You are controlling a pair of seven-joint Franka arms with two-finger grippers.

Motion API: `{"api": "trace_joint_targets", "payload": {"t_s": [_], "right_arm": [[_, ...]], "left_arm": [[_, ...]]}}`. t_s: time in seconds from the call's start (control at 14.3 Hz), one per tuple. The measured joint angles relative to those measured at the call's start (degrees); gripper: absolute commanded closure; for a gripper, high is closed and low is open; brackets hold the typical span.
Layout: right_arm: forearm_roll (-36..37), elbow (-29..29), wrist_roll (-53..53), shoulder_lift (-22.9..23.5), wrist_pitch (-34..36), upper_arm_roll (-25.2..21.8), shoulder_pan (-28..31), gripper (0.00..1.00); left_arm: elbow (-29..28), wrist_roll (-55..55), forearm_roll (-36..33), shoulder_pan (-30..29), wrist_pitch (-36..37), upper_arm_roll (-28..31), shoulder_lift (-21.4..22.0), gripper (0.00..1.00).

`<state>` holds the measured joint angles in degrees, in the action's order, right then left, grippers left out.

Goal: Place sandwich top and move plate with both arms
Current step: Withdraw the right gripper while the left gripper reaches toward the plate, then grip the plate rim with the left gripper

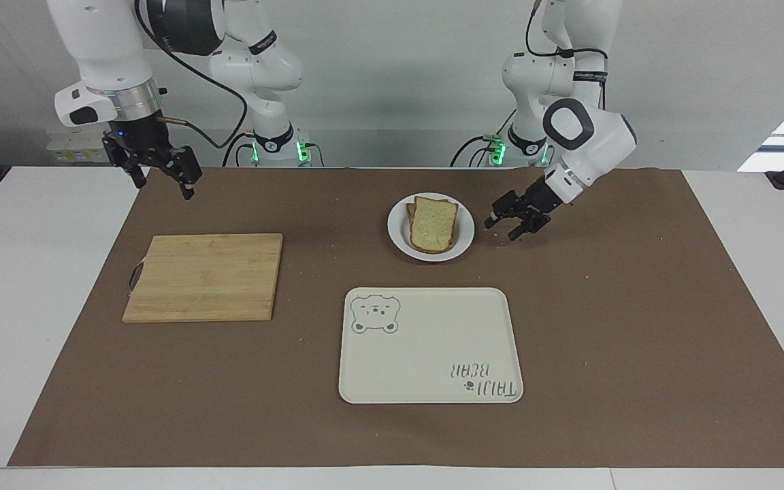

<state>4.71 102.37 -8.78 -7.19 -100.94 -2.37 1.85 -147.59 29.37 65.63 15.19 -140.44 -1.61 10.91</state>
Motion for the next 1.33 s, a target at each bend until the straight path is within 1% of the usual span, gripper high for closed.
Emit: {"api": "trace_joint_targets", "payload": {"t_s": [0.07, 0.14, 0.28, 0.42, 0.63, 0.84, 0.91, 0.98, 1.12, 1.19, 1.33], "right_arm": [[-0.4, 0.0, 3.3, 0.0, 0.5, -1.2, 0.0, 0.0], [-1.3, -0.3, 6.2, -0.1, 1.6, -2.0, 0.0, 0.0], [-2.2, -3.5, 11.0, -0.1, 7.1, -3.0, 0.0, 0.0], [-2.2, -6.1, 12.9, 0.1, 10.2, -2.9, -0.2, 0.0], [-2.4, -6.5, 12.9, 0.5, 10.2, -2.1, -0.8, 0.0], [-2.8, -6.5, 12.9, 1.0, 9.4, -2.0, -0.9, 0.0], [-3.0, -6.5, 12.9, 1.0, 9.4, -1.9, -1.2, 0.0], [-3.1, -6.5, 12.7, 1.0, 9.4, -1.8, -1.7, 0.0], [-3.1, -6.6, 12.0, 1.0, 9.7, -1.6, -2.4, 0.0], [-3.1, -7.1, 11.8, 1.2, 10.5, -1.5, -2.4, 0.0], [-3.1, -8.5, 11.7, 1.7, 11.7, -1.5, -2.3, 0.0]], "left_arm": [[-0.6, 2.0, 2.0, 0.5, -0.4, 0.0, -0.2, 0.06], [-1.2, 4.1, 3.9, 0.7, -0.4, 0.0, -0.4, 0.07], [-2.7, 8.7, 8.0, 1.1, -0.4, 0.0, -0.8, 0.12], [-3.6, 10.9, 9.6, 1.2, -0.4, 0.0, -1.4, 0.15], [-3.9, 12.2, 10.3, 2.1, -0.4, 0.0, -2.6, 0.21], [-4.7, 12.6, 10.4, 3.6, -0.4, 0.0, -3.1, 0.35], [-5.1, 12.6, 10.5, 4.2, -0.4, 0.0, -3.3, 0.5], [-5.3, 12.7, 10.5, 4.8, -0.4, 0.0, -3.5, 0.61], [-5.7, 12.9, 10.5, 5.6, -0.4, 0.0, -3.7, 0.92], [-5.7, 13.2, 10.5, 6.0, -0.4, 0.0, -3.7, 1.0], [-5.7, 13.4, 10.5, 7.1, -0.4, 0.0, -3.7, 1.0]]}}
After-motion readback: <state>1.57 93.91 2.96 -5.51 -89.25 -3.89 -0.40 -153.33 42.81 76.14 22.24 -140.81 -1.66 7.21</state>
